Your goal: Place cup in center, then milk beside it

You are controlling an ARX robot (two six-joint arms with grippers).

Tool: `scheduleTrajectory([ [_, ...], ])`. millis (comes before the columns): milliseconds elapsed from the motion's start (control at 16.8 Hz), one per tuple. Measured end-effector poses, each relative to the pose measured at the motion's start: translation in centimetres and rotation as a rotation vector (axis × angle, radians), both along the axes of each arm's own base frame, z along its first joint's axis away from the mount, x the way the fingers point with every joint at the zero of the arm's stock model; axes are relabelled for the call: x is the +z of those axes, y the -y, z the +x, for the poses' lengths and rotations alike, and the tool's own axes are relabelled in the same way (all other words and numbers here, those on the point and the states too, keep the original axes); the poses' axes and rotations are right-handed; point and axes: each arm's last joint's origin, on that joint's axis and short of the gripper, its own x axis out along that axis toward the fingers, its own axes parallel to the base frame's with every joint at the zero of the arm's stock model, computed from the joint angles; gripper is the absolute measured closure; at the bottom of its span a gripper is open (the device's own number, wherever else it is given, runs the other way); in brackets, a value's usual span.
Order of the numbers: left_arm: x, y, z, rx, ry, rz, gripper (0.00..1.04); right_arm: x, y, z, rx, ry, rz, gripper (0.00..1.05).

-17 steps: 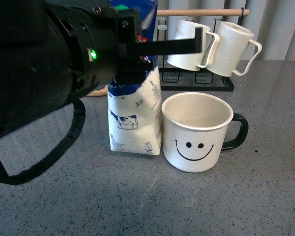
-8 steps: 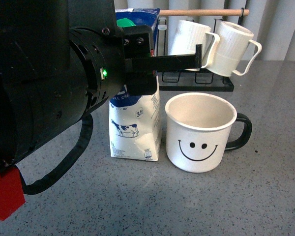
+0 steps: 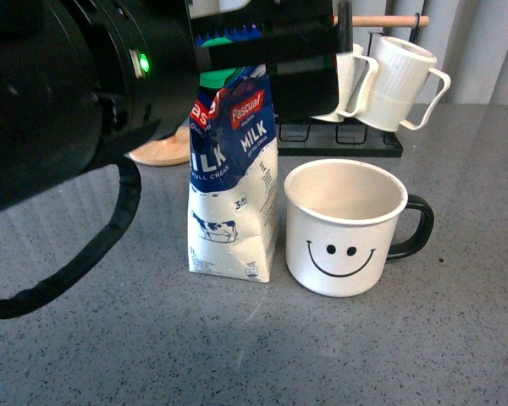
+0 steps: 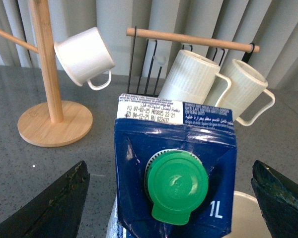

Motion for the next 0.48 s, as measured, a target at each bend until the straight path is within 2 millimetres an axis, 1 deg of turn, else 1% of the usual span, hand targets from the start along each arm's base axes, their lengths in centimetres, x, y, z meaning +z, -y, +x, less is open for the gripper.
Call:
scheduleTrajectory([
  [119,1.7,-0.5,-0.8,-0.022,0.033,-0.013,0.07,0.0,0.0,0.0,0.0,0.0,0.0,0.07],
  [238,3.4,-1.7,-1.4,-0.051,0.06,-0.028,0.07,0.0,0.0,0.0,0.0,0.0,0.0,0.07],
  [417,6.9,-5.2,-2.5,-0.058,0.146,-0.053,0.07,0.0,0.0,0.0,0.0,0.0,0.0,0.07],
  [477,7.6,-6.3,-2.8,-0.04,0.164,-0.052,0.07,0.0,0.0,0.0,0.0,0.0,0.0,0.07],
])
